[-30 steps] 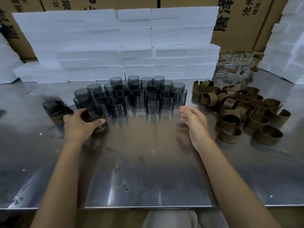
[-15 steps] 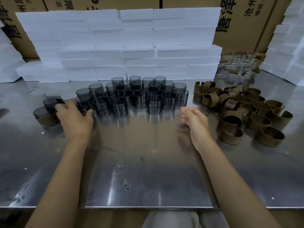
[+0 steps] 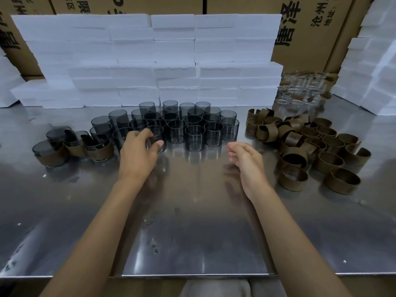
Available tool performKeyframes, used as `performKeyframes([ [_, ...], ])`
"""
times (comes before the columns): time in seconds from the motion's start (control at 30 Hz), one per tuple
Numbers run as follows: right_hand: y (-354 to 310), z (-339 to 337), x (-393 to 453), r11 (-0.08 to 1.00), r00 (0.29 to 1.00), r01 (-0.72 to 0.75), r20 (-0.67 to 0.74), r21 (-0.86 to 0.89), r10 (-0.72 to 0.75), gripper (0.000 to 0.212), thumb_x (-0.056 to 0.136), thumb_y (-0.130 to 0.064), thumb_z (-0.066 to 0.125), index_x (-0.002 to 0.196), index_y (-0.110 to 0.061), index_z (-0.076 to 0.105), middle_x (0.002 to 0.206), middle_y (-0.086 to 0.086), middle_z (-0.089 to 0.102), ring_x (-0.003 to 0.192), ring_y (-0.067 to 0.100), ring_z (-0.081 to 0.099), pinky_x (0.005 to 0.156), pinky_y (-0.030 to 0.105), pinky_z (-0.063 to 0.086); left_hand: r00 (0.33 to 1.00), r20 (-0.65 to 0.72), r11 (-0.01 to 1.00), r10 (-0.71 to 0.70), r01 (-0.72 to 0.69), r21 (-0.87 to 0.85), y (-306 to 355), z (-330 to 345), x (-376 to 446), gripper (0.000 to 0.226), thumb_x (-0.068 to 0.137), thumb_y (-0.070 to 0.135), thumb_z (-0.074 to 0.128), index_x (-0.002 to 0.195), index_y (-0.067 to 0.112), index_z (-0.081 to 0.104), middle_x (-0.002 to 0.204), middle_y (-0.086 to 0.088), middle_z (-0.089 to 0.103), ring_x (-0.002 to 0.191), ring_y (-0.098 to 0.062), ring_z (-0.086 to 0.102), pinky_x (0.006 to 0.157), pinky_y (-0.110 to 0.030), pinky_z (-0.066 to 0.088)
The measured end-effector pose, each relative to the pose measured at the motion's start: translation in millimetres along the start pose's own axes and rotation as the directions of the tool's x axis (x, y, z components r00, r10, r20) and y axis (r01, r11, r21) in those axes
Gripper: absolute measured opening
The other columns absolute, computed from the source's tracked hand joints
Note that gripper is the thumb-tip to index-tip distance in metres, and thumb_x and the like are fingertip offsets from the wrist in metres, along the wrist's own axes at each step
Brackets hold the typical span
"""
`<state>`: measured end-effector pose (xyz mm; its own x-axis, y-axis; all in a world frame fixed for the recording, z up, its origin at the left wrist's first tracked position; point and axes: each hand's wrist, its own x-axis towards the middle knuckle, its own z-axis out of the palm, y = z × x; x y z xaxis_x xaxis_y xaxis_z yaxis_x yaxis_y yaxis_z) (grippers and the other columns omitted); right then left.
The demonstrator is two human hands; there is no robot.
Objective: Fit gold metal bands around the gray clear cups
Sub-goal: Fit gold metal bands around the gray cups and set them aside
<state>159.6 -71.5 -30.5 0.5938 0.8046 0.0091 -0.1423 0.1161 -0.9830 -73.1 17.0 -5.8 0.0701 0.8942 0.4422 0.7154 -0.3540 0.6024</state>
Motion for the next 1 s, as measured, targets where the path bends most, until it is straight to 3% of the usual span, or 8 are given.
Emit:
performKeyframes([
  [0.1, -8, 0, -1, 0.982, 0.991, -0.09, 0.108, 0.167, 0.073, 0.019, 0.105, -0.019, 0.052, 0.102, -0.009, 0.068, 0.101, 0.011, 0.07, 0.092, 0.019, 0.066, 0.082, 0.025, 0.055, 0.995, 0.041, 0.966, 0.086, -0.073, -0.25, 39, -9, -3, 0.02, 0.092, 0.032, 0.074, 0.091, 0.015, 0.063, 0.097, -0.001, 0.062, 0.085, -0.012, 0.059, 0.075, -0.027, 0.045],
  [0.2, -17, -1, -9, 0.823, 0.911, -0.367, 0.346, 0.433, 0.224, 0.055, 0.105, -0.05, 0.042, 0.126, -0.002, 0.058, 0.118, 0.023, 0.069, 0.101, 0.029, 0.072, 0.084, 0.035, 0.061, 0.96, 0.241, 0.843, 0.142, 0.011, -0.538, 83, -11, -3, 0.02, 0.087, 0.033, 0.08, 0.093, 0.021, 0.066, 0.095, 0.005, 0.073, 0.088, -0.007, 0.069, 0.074, -0.013, 0.051],
  [0.3, -21, -6, -12, 0.739, 0.836, -0.468, 0.514, 0.484, 0.193, 0.076, 0.1, -0.066, 0.04, 0.132, -0.001, 0.061, 0.121, 0.027, 0.069, 0.106, 0.034, 0.072, 0.08, 0.037, 0.062, 0.871, 0.414, 0.721, 0.264, 0.106, -0.685, 107, 1, -3, 0.029, 0.085, 0.026, 0.081, 0.107, 0.022, 0.064, 0.095, 0.001, 0.079, 0.087, -0.008, 0.074, 0.074, -0.018, 0.057],
  [0.4, -25, -11, -9, 0.745, 0.855, -0.426, 0.497, 0.513, 0.147, 0.063, 0.1, -0.059, 0.046, 0.123, -0.007, 0.072, 0.111, 0.019, 0.072, 0.091, 0.029, 0.073, 0.076, 0.033, 0.061, 0.797, 0.535, 0.6, 0.28, 0.29, -0.745, 108, 28, -8, 0.055, 0.077, 0.025, 0.08, 0.126, 0.019, 0.056, 0.102, -0.001, 0.079, 0.088, -0.014, 0.074, 0.076, -0.021, 0.056],
  [0.53, -24, -11, -2, 0.75, 0.907, -0.36, 0.397, 0.554, 0.142, 0.054, 0.102, -0.048, 0.051, 0.134, -0.005, 0.062, 0.119, 0.016, 0.071, 0.102, 0.024, 0.069, 0.087, 0.031, 0.06, 0.836, 0.526, 0.405, 0.157, 0.431, -0.806, 98, 60, -13, 0.061, 0.069, 0.025, 0.082, 0.126, 0.016, 0.06, 0.11, -0.001, 0.078, 0.098, -0.015, 0.074, 0.077, -0.023, 0.056],
  [0.7, -23, -8, -1, 0.762, 0.931, -0.302, 0.348, 0.573, 0.107, 0.045, 0.101, -0.039, 0.057, 0.13, -0.004, 0.063, 0.127, 0.019, 0.069, 0.12, 0.027, 0.066, 0.105, 0.036, 0.053, 0.888, 0.457, 0.459, 0.051, 0.385, -0.8, 90, 74, -13, 0.032, 0.075, 0.036, 0.088, 0.103, 0.025, 0.076, 0.095, 0.006, 0.078, 0.089, -0.007, 0.071, 0.08, -0.025, 0.051],
  [0.8, -23, -5, -4, 0.82, 0.94, -0.241, 0.335, 0.519, 0.065, 0.039, 0.101, -0.031, 0.058, 0.129, -0.004, 0.063, 0.128, 0.018, 0.067, 0.119, 0.026, 0.064, 0.113, 0.04, 0.045, 0.892, 0.449, 0.482, 0.046, 0.374, -0.792, 95, 74, -18, 0.047, 0.067, 0.054, 0.087, 0.105, 0.028, 0.077, 0.099, 0.008, 0.077, 0.084, 0.0, 0.067, 0.071, -0.017, 0.049],
  [1.0, -25, 0, -8, 0.896, 0.963, -0.139, 0.267, 0.421, 0.024, 0.038, 0.101, -0.023, 0.057, 0.129, 0.002, 0.059, 0.121, 0.017, 0.063, 0.112, 0.023, 0.061, 0.107, 0.037, 0.047, 0.894, 0.447, 0.476, 0.012, 0.388, -0.789, 103, 74, -25, 0.047, 0.071, 0.045, 0.084, 0.109, 0.018, 0.076, 0.088, 0.011, 0.074, 0.07, 0.003, 0.062, 0.068, -0.016, 0.047],
])
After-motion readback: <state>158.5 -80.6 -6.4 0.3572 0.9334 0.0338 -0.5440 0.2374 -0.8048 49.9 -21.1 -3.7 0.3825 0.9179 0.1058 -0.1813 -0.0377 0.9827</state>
